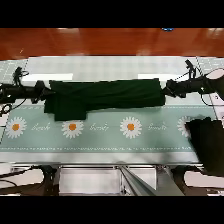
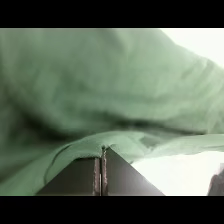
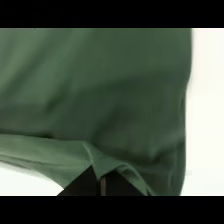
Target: Fold the shirts.
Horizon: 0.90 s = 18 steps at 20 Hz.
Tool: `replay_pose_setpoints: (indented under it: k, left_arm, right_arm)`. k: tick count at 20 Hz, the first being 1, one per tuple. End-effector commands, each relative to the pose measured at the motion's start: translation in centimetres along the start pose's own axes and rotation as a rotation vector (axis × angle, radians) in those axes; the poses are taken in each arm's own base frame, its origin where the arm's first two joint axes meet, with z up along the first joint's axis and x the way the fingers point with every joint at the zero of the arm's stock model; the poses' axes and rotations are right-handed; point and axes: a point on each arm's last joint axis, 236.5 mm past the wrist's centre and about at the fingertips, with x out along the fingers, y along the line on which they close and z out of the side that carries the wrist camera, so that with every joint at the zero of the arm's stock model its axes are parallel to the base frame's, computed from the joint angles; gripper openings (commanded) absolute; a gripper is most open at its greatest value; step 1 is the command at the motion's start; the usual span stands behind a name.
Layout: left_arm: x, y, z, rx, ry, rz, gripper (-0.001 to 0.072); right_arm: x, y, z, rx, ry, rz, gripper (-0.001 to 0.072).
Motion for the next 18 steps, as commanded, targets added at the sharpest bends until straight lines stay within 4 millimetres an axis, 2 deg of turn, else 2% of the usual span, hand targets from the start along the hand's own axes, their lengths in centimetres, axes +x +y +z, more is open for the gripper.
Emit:
replay_pose_setpoints:
  k: [1,5,9,13,18]
  left_arm:
    - [3.1,-0.7,3.5,-0.031,0.023,-0.015,0.0017]
    - [4.9,-1.5,6.3,-0.009,0.026,-0.028,0.0017]
    - [5.2,-2.0,8.5,0.003,0.0,-0.035,0.0017]
    - [5.8,-1.7,9.7,0.009,-0.006,-0.038,0.0016]
    - [7.7,-1.0,10.7,0.028,-0.033,-0.02,0.0017]
  right_arm:
    - [1.4,-0.1,3.7,0.012,-0.044,-0.003,0.0024]
    - [2.6,-0.2,6.7,0.011,-0.059,0.012,0.0024]
    - [3.2,-0.1,8.6,0.012,-0.081,0.03,0.0024]
    - [4.1,-0.5,9.4,0.021,-0.086,0.034,0.0024]
    - [4.9,-1.1,9.3,0.037,-0.078,0.034,0.0024]
